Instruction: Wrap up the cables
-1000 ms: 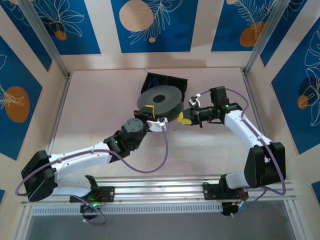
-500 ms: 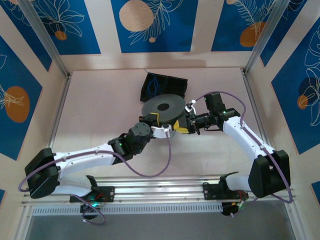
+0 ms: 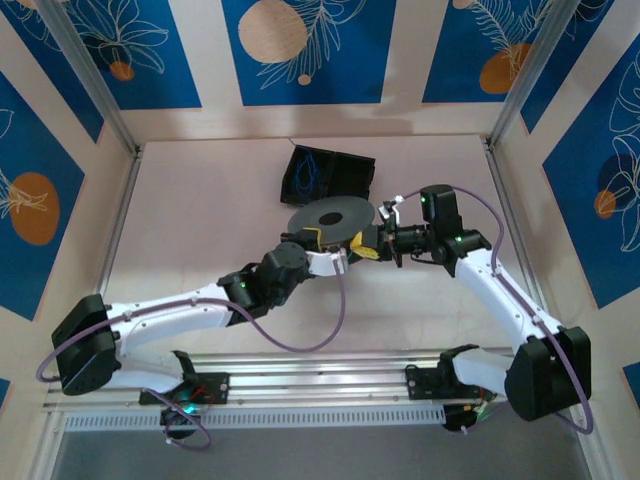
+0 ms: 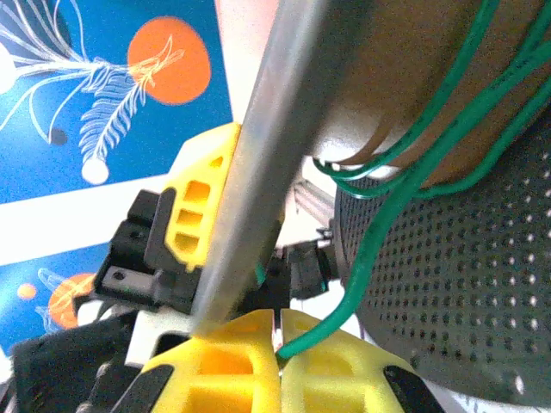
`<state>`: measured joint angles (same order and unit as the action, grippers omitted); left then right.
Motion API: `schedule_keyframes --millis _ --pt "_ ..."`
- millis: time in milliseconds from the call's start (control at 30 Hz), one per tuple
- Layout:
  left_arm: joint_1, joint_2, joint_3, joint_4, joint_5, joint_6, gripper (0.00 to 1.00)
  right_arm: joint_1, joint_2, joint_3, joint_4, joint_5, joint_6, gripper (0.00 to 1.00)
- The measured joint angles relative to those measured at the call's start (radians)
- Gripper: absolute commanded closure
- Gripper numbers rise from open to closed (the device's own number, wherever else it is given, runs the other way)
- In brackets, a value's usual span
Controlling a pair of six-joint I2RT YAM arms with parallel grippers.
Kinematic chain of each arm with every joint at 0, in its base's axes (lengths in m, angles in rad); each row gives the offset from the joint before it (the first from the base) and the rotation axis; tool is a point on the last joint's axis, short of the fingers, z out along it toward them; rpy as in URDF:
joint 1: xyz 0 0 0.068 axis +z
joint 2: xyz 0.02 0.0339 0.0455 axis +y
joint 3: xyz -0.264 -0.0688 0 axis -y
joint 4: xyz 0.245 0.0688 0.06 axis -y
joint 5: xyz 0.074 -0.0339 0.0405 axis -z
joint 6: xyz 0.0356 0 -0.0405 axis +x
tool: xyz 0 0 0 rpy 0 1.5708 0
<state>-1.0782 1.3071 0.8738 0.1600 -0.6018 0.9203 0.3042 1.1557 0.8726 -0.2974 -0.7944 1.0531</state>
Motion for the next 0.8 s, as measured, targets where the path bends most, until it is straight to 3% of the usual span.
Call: schedule_keyframes --millis 200,433,667,800 --pt "0.000 0.032 0.163 -0.258 -0.017 -0.286 1.00 0.154 -0.036 0.041 -0.003 0.275 0.017 1.00" --pt "-0.004 0.074 0.229 -0.463 -0.040 -0.562 1.00 0.256 -0.039 0.045 -0.008 0.528 0.028 1.00" --pt "-0.008 0.113 0.278 -0.557 -0.061 -0.749 1.00 0.324 -0.024 0.078 -0.015 0.707 0.030 1.00" --pt "-0.010 0.117 0.312 -0.607 -0.051 -0.887 1.00 0.372 0.017 0.097 0.047 0.747 0.033 1.00"
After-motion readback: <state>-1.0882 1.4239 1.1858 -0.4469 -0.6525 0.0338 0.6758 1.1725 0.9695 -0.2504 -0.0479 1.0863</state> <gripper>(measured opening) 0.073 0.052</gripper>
